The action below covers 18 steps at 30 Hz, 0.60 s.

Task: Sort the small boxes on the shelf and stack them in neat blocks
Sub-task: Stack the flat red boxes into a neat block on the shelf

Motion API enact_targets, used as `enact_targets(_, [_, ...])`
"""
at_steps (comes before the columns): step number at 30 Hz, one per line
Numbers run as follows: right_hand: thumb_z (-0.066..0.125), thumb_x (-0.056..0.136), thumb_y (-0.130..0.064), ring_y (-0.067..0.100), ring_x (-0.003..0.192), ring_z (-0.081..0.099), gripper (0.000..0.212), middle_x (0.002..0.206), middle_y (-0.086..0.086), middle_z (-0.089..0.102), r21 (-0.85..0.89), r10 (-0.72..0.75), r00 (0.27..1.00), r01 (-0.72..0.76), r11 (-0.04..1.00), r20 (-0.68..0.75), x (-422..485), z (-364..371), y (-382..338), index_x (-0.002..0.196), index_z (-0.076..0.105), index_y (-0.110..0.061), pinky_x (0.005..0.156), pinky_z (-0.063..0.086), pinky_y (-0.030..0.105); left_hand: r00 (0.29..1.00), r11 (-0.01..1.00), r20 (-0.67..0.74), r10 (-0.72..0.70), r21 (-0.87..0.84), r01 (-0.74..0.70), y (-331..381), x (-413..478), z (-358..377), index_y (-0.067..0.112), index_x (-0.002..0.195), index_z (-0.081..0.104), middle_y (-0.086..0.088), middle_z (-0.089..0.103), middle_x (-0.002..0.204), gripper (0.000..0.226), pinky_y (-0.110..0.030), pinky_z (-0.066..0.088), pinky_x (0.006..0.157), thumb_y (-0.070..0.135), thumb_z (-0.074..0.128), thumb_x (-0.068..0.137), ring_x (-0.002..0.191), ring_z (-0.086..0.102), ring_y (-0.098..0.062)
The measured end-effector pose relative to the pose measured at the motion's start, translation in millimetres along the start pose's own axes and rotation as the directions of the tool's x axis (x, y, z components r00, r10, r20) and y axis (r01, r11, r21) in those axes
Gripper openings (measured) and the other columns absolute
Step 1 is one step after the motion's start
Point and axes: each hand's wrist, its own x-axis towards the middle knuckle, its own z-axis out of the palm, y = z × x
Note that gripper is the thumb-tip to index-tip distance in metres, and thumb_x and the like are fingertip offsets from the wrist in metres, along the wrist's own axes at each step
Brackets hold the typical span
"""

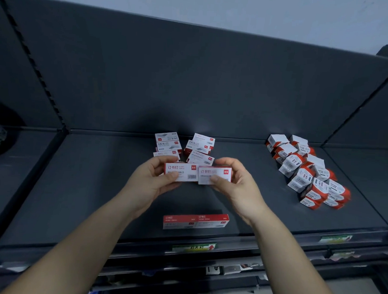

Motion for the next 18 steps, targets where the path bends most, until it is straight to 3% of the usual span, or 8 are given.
enact_targets(5, [0.071,0.083,0.005,0.006,0.081,0.070,0.028,0.090,-0.006,0.074,-0.275,-0.009,1.000,0.005,0.961,-0.012,0,-8,1,0.101,0.065,-0.016,0.067,0.053,0.022,1.000,0.926,0.027,0.016,0.376,-0.025,-5,2,-6,0.016,0.104,0.067,-0.003,0.072,0.106,0.027,-0.028,0.057,0.083,-0.003,0.067,0.085,0.101,0.069,-0.016])
enact_targets(9, [0.074,0.082,0.001,0.015,0.078,0.070,0.022,0.086,-0.001,0.075,-0.414,0.034,0.999,-0.024,0.910,0.015,-3,-9,13,0.091,0.068,-0.018,0.074,0.057,0.032,0.999,0.821,0.036,0.000,0.571,-0.020,-14,5,-11,0.021,0.096,0.069,0.002,0.073,0.101,0.020,-0.023,0.054,0.081,0.005,0.071,0.084,0.100,0.067,-0.011])
enact_targets(12, [0.076,0.082,-0.002,0.032,0.081,0.070,0.018,0.087,0.008,0.075,-0.401,0.038,0.999,-0.046,0.915,-0.026,-6,-11,22,0.089,0.068,-0.016,0.080,0.055,0.046,1.000,0.786,0.004,0.017,0.617,-0.016,-21,4,-15,0.022,0.095,0.069,0.005,0.074,0.098,0.020,-0.028,0.053,0.087,0.007,0.075,0.082,0.100,0.067,-0.010])
enact_targets(15, [0.075,0.082,-0.002,0.025,0.077,0.070,0.016,0.085,0.006,0.074,-0.369,0.030,0.998,-0.048,0.928,-0.053,-6,-17,23,0.088,0.065,-0.014,0.073,0.055,0.039,0.998,0.818,-0.043,0.048,0.574,-0.015,-22,2,-15,0.020,0.095,0.070,0.004,0.075,0.097,0.020,-0.020,0.052,0.080,0.006,0.074,0.082,0.096,0.068,-0.008])
enact_targets(18, [0.067,0.086,0.003,0.023,0.087,0.070,0.017,0.090,0.007,0.074,-0.057,0.077,0.995,-0.080,0.995,-0.056,-7,-17,17,0.093,0.063,-0.012,0.072,0.055,0.033,0.996,0.902,-0.078,0.051,0.432,-0.012,-18,1,-12,0.015,0.101,0.070,0.001,0.076,0.098,0.022,-0.021,0.055,0.079,0.003,0.072,0.082,0.095,0.070,-0.012])
